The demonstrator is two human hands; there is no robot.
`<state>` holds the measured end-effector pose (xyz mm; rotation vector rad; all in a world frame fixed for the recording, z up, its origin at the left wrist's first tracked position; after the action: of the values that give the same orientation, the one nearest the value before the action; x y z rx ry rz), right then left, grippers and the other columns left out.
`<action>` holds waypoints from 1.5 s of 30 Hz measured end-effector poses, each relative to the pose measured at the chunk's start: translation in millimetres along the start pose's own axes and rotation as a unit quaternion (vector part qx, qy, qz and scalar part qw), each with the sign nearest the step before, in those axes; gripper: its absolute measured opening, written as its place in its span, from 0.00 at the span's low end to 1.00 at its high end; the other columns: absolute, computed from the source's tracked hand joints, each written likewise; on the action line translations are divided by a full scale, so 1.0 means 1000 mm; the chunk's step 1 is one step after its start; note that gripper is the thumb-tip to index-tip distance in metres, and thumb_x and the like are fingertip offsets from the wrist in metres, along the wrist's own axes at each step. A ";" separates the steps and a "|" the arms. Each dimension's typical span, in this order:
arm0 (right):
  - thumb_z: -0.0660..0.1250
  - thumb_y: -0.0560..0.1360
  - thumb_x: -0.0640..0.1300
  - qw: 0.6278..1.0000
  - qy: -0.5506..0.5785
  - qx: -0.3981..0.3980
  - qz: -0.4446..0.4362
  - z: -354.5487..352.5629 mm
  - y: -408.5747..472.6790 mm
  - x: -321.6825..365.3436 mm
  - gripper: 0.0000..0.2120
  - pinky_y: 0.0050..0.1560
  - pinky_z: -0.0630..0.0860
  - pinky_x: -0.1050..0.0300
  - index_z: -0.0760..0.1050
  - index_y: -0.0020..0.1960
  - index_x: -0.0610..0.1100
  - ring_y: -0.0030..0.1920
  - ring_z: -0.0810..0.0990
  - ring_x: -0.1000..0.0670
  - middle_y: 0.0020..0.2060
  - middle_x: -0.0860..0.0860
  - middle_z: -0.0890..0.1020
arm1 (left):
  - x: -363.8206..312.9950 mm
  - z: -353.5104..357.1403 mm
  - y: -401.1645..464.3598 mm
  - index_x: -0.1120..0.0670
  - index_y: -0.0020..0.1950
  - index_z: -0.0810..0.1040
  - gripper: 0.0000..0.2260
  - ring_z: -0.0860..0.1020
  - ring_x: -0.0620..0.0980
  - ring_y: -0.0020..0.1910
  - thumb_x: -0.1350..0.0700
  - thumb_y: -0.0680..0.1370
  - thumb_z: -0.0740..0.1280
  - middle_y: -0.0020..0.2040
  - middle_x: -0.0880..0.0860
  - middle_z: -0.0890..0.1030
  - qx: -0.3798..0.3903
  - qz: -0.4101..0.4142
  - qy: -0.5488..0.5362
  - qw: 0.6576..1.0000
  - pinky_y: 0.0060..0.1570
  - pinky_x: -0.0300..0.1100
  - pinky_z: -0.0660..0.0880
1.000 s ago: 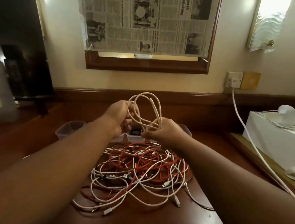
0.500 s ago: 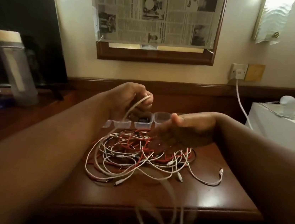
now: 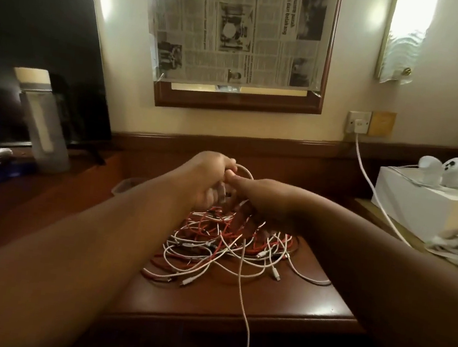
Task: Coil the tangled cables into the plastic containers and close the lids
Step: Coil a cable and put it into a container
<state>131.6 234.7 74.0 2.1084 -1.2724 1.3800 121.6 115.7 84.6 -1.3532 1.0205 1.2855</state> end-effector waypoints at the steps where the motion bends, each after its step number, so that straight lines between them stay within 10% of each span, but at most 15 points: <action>1: 0.51 0.79 0.69 1.000 0.012 0.010 0.012 0.004 0.002 -0.001 0.32 0.36 0.75 0.56 0.75 0.57 0.42 0.39 0.80 0.48 0.45 0.42 0.82 | 0.003 0.004 -0.003 0.57 0.42 0.74 0.13 0.76 0.46 0.24 0.56 0.84 0.58 0.27 0.53 0.77 0.004 -0.008 -0.013 1.000 0.26 0.38 0.73; 8: 0.56 0.84 0.49 0.990 0.135 -0.024 -0.029 0.012 0.014 -0.004 0.12 0.38 0.76 0.55 0.75 0.50 0.44 0.38 0.79 0.49 0.39 0.46 0.80 | 0.016 0.008 -0.010 0.57 0.43 0.80 0.11 0.80 0.52 0.35 0.55 0.81 0.62 0.39 0.55 0.81 0.045 -0.042 -0.025 0.998 0.39 0.44 0.78; 13: 0.52 0.77 0.44 0.960 0.271 0.076 0.008 0.028 0.024 -0.002 0.16 0.25 0.55 0.64 0.62 0.31 0.48 0.23 0.59 0.54 0.23 0.52 0.63 | 0.021 0.007 -0.007 0.55 0.31 0.74 0.15 0.71 0.47 0.22 0.54 0.78 0.65 0.24 0.51 0.72 0.058 -0.006 -0.022 0.998 0.23 0.36 0.67; 17: 0.51 0.77 0.45 0.888 0.426 0.154 -0.083 0.023 0.029 0.012 0.18 0.22 0.54 0.64 0.59 0.29 0.48 0.20 0.56 0.53 0.21 0.52 0.59 | 0.033 0.016 -0.006 0.54 0.25 0.74 0.25 0.69 0.44 0.19 0.54 0.83 0.56 0.21 0.48 0.69 0.118 -0.012 -0.185 0.976 0.19 0.32 0.65; 21: 0.51 0.83 0.48 0.812 0.555 0.048 -0.174 -0.011 0.035 0.019 0.18 0.33 0.66 0.57 0.66 0.36 0.45 0.29 0.66 0.51 0.28 0.50 0.66 | 0.051 0.020 0.001 0.54 0.43 0.72 0.11 0.64 0.43 0.24 0.59 0.83 0.54 0.28 0.48 0.68 0.104 0.060 -0.105 0.987 0.24 0.36 0.59; 24: 0.52 0.85 0.48 0.876 0.394 -0.088 -0.263 -0.047 0.039 0.008 0.18 0.46 0.78 0.55 0.73 0.45 0.41 0.39 0.78 0.50 0.37 0.47 0.77 | 0.060 0.012 0.000 0.52 0.52 0.77 0.10 0.63 0.45 0.25 0.54 0.84 0.57 0.28 0.48 0.68 0.119 0.119 0.098 0.981 0.25 0.39 0.59; 27: 0.56 0.84 0.44 0.936 -0.067 -0.216 -0.270 -0.061 0.041 -0.001 0.15 0.40 0.75 0.62 0.76 0.44 0.44 0.38 0.78 0.56 0.39 0.50 0.79 | 0.045 -0.002 -0.007 0.48 0.52 0.81 0.08 0.70 0.46 0.27 0.52 0.83 0.62 0.29 0.45 0.77 0.073 0.211 0.297 0.929 0.28 0.36 0.66; 30: 0.55 0.84 0.49 0.933 -0.291 -0.103 -0.183 -0.037 0.053 -0.017 0.13 0.33 0.65 0.64 0.74 0.46 0.48 0.32 0.71 0.57 0.35 0.55 0.73 | 0.022 -0.020 -0.003 0.50 0.46 0.82 0.05 0.74 0.50 0.28 0.52 0.80 0.67 0.34 0.51 0.81 0.019 0.304 0.364 0.880 0.29 0.37 0.70; 33: 0.46 0.83 0.61 0.990 0.010 0.115 -0.079 -0.010 0.054 -0.034 0.28 0.26 0.56 0.61 0.71 0.35 0.46 0.24 0.59 0.54 0.25 0.54 0.65 | 0.016 -0.026 0.006 0.54 0.44 0.82 0.07 0.72 0.46 0.27 0.51 0.75 0.72 0.32 0.52 0.78 0.026 0.326 0.311 0.892 0.27 0.35 0.69; 37: 0.46 0.81 0.63 0.864 0.399 0.293 -0.089 0.004 0.048 -0.022 0.29 0.21 0.53 0.62 0.65 0.31 0.46 0.21 0.56 0.54 0.22 0.53 0.63 | 0.050 -0.014 0.025 0.49 0.39 0.83 0.06 0.66 0.50 0.29 0.49 0.73 0.69 0.34 0.54 0.72 0.078 0.156 -0.012 0.985 0.28 0.41 0.60; 41: 0.48 0.83 0.57 0.777 0.585 0.149 -0.179 -0.016 0.057 -0.004 0.23 0.25 0.59 0.59 0.64 0.34 0.46 0.23 0.62 0.52 0.24 0.51 0.62 | 0.075 0.012 0.023 0.49 0.39 0.82 0.14 0.61 0.45 0.24 0.54 0.82 0.62 0.29 0.51 0.68 0.087 0.104 -0.037 0.990 0.25 0.39 0.55; 45: 0.49 0.85 0.54 0.919 0.186 -0.176 -0.302 -0.046 0.058 -0.008 0.22 0.32 0.63 0.56 0.66 0.36 0.46 0.29 0.65 0.53 0.30 0.51 0.68 | 0.069 0.012 0.013 0.43 0.49 0.83 0.09 0.64 0.46 0.26 0.46 0.79 0.63 0.30 0.51 0.70 0.109 0.140 0.209 0.962 0.27 0.40 0.60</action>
<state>57.0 237.4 77.8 1.6761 -0.5835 1.0970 113.0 128.7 15.4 -1.3706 1.6449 1.0639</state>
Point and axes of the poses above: each hand's wrist, its own y-axis towards the middle knuckle, its own z-axis out of the palm, x = y × z, the point moved 5 cm from there along y, towards the middle knuckle
